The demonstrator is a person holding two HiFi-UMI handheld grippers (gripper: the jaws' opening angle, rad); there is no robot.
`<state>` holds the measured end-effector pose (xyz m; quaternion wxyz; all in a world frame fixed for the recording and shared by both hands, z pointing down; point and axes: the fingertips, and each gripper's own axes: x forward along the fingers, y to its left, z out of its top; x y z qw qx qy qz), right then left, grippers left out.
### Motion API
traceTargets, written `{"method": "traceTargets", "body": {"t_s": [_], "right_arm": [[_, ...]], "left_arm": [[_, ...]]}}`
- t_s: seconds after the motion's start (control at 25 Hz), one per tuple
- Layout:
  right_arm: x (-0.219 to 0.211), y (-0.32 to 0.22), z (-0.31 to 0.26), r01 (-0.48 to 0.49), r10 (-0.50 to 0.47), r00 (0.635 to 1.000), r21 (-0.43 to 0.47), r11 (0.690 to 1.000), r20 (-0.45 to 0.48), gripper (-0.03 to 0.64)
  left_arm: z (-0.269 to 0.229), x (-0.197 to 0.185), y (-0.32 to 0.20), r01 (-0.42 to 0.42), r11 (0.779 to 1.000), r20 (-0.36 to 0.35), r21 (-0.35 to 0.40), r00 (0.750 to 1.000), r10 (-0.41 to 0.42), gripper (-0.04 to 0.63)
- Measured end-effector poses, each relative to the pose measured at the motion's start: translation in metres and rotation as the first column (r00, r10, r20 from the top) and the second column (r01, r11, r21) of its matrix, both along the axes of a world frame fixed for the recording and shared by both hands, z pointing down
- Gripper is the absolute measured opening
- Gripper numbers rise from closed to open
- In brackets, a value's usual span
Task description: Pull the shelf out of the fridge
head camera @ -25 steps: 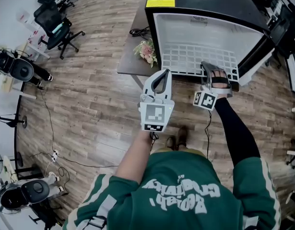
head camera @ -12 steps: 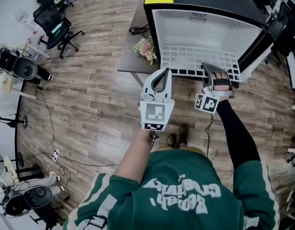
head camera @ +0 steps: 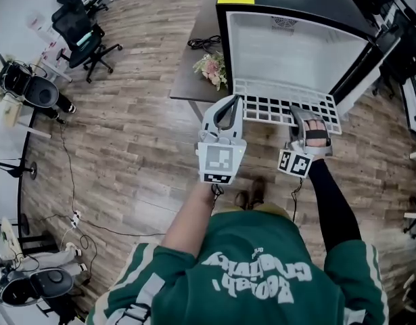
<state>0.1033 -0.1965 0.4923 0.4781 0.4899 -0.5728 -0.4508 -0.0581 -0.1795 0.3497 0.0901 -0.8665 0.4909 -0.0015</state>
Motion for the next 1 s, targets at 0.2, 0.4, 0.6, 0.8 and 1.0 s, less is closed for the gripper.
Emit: {"method": "traceTargets", "body": {"t_s": [0.2, 0.4, 0.6, 0.8, 1.0], "right_arm": [[0.008, 0.014, -0.007, -0.06, 0.06, 0.992, -0.003, 0.998, 0.113, 0.037], [0.013, 0.023, -0.021, -0.124, 0.126, 0.956, -0.025, 0.992, 0.266, 0.035], [0.008, 0.032, -0.024, -0.138, 0.147, 0.931, -0.051, 0.989, 0.334, 0.035], [0.017, 0.034, -0.022, -0.177, 0.194, 0.887, -0.08, 0.981, 0.419, 0.035], [0.019, 0.034, -0.037, -0.186, 0.204, 0.834, -0.087, 0.979, 0.513, 0.035]], "left_arm": [[0.007, 0.005, 0.01, -0.024, 1.0, 0.031, -0.005, 0.999, 0.024, 0.015], [0.004, 0.008, 0.015, -0.044, 0.999, 0.012, 0.002, 0.999, 0.044, 0.015], [-0.009, 0.005, 0.022, -0.051, 0.998, -0.024, 0.031, 0.998, 0.052, 0.015], [-0.014, -0.001, 0.019, -0.046, 0.998, -0.03, 0.039, 0.998, 0.047, 0.015], [-0.01, -0.002, 0.009, -0.038, 0.999, -0.017, 0.029, 0.999, 0.038, 0.015]]}}
